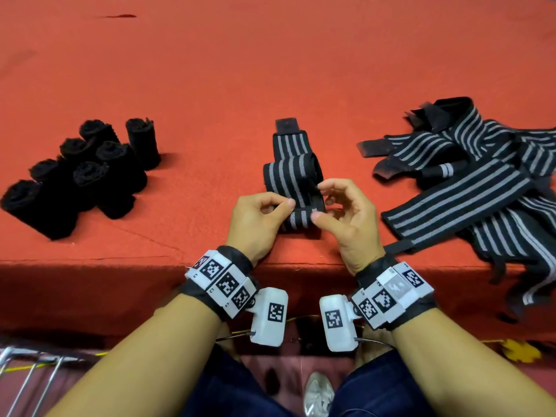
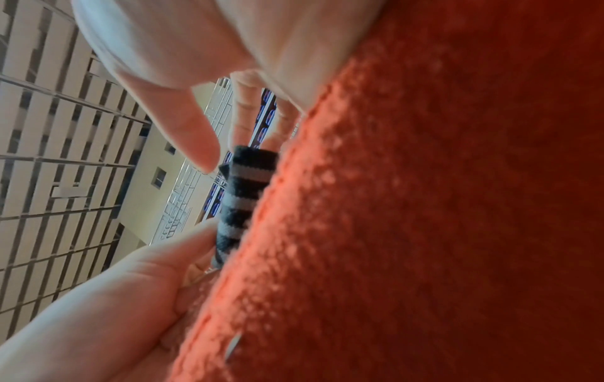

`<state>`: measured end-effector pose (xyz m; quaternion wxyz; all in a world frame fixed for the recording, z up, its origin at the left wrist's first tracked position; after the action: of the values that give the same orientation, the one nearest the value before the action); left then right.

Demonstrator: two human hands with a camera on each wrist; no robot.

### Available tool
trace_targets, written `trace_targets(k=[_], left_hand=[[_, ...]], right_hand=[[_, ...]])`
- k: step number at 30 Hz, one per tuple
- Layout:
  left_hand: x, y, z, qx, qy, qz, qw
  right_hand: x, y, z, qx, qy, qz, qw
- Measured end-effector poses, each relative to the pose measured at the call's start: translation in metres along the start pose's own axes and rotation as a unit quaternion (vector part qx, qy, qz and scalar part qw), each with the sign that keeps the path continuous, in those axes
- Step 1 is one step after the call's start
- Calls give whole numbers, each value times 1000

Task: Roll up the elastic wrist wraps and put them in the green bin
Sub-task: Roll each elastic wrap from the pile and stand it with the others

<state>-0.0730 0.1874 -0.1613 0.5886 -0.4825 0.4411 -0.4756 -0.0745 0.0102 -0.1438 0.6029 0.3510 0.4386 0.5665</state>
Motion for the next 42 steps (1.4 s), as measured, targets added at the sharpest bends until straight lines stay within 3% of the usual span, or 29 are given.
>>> trace_targets(k=[6,13,18,24,36,42], left_hand=[[-7,2,-2,-21,-24,-31,999],[-7,-3,-6,-47,-30,-69,996],[-2,-12,-9,13,18,-25,999],[3,-18,-14,49,51,4,998],[-3,-9,-17,-36,37,-90,995],[1,-11,-19,-20,58,-91,994]], right_hand=[[5,1,-2,-2,47,-75,996],[7,2,-1,-3,54,-99,994],[4,-4,1,15,24,-123,992],[0,-9,2,37,-17,-106,993],[6,-1,-3,-1,46,-63,997],[-2,-3,-4,19,-5,-26,999]])
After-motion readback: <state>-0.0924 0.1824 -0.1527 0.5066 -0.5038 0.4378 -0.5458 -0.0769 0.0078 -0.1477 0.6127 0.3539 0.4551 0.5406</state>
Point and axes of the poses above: each hand's wrist, its own z-axis towards the middle knuckle, its own x-axis out of the palm, y = z × x, the point moved 7 cm from there along z, towards the middle knuckle, and after that the axes turned 7 degrees about -z, right-handed, at the moved point
